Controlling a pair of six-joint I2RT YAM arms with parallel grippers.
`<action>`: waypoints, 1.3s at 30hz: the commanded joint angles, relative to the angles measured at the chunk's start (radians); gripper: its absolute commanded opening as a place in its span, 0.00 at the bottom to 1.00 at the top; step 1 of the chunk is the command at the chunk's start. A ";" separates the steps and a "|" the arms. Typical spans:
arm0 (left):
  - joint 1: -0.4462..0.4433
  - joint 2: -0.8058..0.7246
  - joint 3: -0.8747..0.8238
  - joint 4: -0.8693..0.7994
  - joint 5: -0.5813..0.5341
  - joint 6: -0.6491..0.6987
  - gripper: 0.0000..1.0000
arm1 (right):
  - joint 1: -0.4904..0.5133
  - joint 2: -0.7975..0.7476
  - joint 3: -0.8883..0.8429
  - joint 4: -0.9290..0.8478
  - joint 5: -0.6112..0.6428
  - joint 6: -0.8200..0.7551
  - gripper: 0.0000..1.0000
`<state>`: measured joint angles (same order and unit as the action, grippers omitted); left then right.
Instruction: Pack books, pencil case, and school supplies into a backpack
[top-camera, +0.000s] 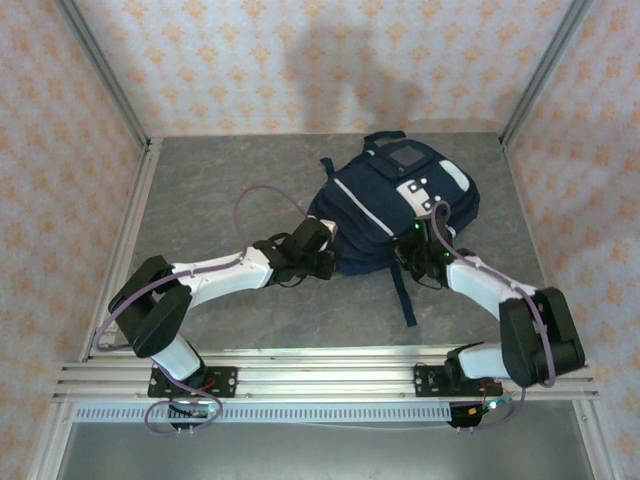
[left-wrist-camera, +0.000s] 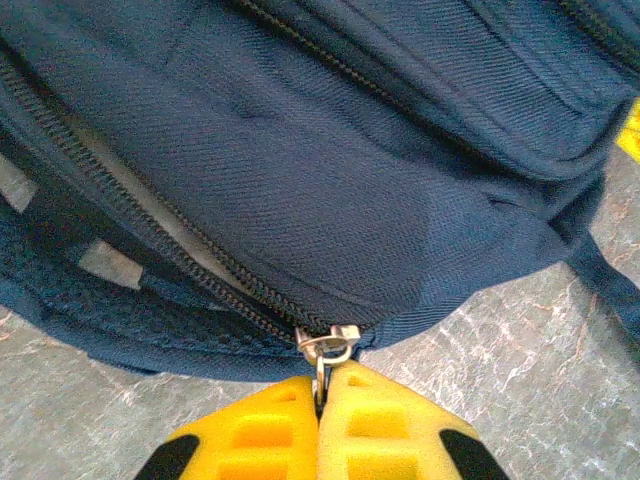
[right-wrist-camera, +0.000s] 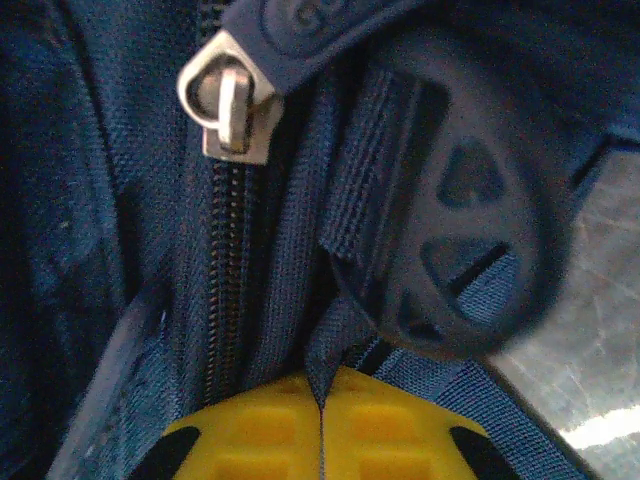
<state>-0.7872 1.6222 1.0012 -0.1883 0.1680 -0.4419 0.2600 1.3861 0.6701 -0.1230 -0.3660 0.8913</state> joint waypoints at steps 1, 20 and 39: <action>-0.053 0.055 0.083 -0.092 0.021 0.035 0.00 | -0.031 0.071 0.154 -0.033 0.037 -0.128 0.17; -0.194 0.130 0.272 -0.106 0.163 0.060 0.00 | 0.002 -0.499 0.009 -0.387 0.085 0.189 0.47; -0.200 0.110 0.260 -0.103 0.147 0.060 0.00 | 0.123 -0.420 -0.209 0.062 0.034 0.426 0.45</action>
<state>-0.9688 1.7885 1.2430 -0.2737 0.2840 -0.4091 0.3737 0.9352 0.4786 -0.1894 -0.3405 1.2903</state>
